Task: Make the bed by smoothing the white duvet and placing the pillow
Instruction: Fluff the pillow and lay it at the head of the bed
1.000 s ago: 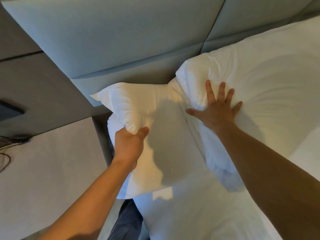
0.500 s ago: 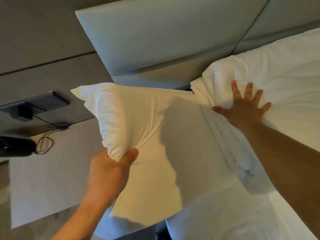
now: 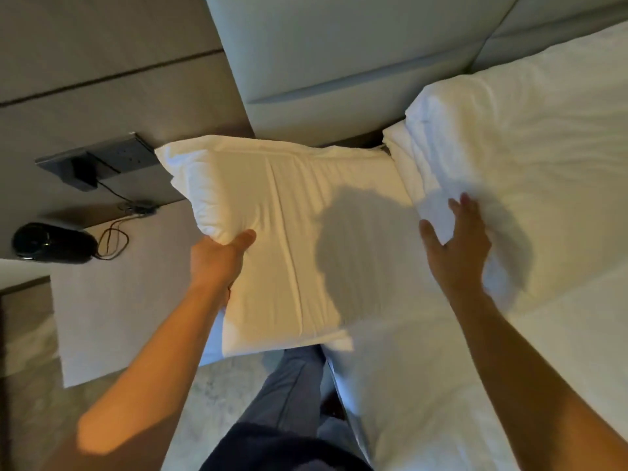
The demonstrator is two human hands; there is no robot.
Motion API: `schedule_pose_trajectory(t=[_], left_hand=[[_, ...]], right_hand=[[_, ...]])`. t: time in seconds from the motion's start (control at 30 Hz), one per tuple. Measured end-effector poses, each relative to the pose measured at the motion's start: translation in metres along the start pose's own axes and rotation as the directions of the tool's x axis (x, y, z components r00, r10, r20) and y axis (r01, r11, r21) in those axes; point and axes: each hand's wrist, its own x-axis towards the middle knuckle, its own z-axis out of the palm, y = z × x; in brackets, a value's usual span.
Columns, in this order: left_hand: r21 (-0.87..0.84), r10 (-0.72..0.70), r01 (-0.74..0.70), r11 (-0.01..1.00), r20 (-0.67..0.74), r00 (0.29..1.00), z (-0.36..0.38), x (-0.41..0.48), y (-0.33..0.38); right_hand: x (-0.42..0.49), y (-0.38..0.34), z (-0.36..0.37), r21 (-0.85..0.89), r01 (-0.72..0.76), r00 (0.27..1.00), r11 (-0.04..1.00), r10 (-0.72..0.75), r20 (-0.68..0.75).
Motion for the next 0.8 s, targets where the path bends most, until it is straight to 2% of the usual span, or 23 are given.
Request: schedule_pose_trajectory(t=[0.03,0.07,0.1,0.13,0.17,0.2,0.23,0.27,0.3,0.33,0.5,0.63,0.73,0.8], left_hand=[[-0.036,-0.018,0.018,0.999,-0.008,1.000,-0.005,0.000,0.000],[-0.071,-0.027,0.027,0.997,-0.003,1.000,-0.010,-0.003,-0.002],[-0.090,-0.025,0.025,0.996,0.005,1.000,-0.013,-0.009,-0.006],[-0.098,-0.013,0.014,0.995,0.008,1.000,-0.015,-0.014,-0.010],[-0.103,0.000,0.000,0.995,0.008,1.000,-0.017,-0.019,-0.013],[-0.105,0.015,-0.014,0.994,0.006,1.000,-0.017,-0.024,-0.015],[-0.107,0.029,-0.029,0.994,0.003,1.000,-0.018,-0.028,-0.016],[-0.111,0.043,-0.043,0.993,0.000,0.999,-0.019,-0.031,-0.017],[-0.119,0.060,-0.060,0.991,-0.003,0.998,-0.020,-0.034,-0.016],[-0.129,0.079,-0.078,0.988,-0.003,0.997,-0.022,-0.038,-0.016],[-0.128,0.248,-0.242,0.962,0.033,0.968,-0.028,-0.069,-0.002],[-0.073,0.361,-0.361,0.930,-0.009,0.933,-0.048,-0.102,0.008],[-0.016,0.474,-0.475,0.880,-0.039,0.880,-0.069,-0.134,0.022],[0.042,0.566,-0.565,0.824,-0.037,0.823,-0.082,-0.159,0.035]], right_hand=[[-0.032,0.000,0.010,0.092,-0.095,0.995,0.991,0.098,-0.025],[-0.061,0.000,0.015,0.139,-0.262,0.964,0.955,0.265,-0.004],[-0.086,0.002,0.017,0.149,-0.483,0.875,0.863,0.480,0.056],[-0.105,0.009,0.023,0.153,-0.713,0.701,0.684,0.699,0.142],[-0.118,0.015,0.030,0.174,-0.885,0.466,0.432,0.838,0.283],[-0.125,0.019,0.036,0.225,-0.961,0.255,0.161,0.831,0.494],[-0.130,0.019,0.042,0.290,-0.955,0.172,-0.060,0.685,0.708],[-0.132,0.020,0.050,0.347,-0.913,0.200,-0.214,0.506,0.839],[-0.134,0.018,0.056,0.379,-0.871,0.251,-0.313,0.380,0.890],[-0.134,0.012,0.058,0.401,-0.844,0.289,-0.357,0.327,0.900],[-0.134,-0.002,0.056,0.462,-0.775,0.343,-0.431,0.328,0.880],[-0.141,-0.004,0.041,0.497,-0.738,0.372,-0.456,0.340,0.864],[-0.153,-0.022,0.027,0.504,-0.732,0.376,-0.458,0.345,0.860],[-0.161,-0.037,0.015,0.531,-0.731,0.426,-0.428,0.322,0.846]])
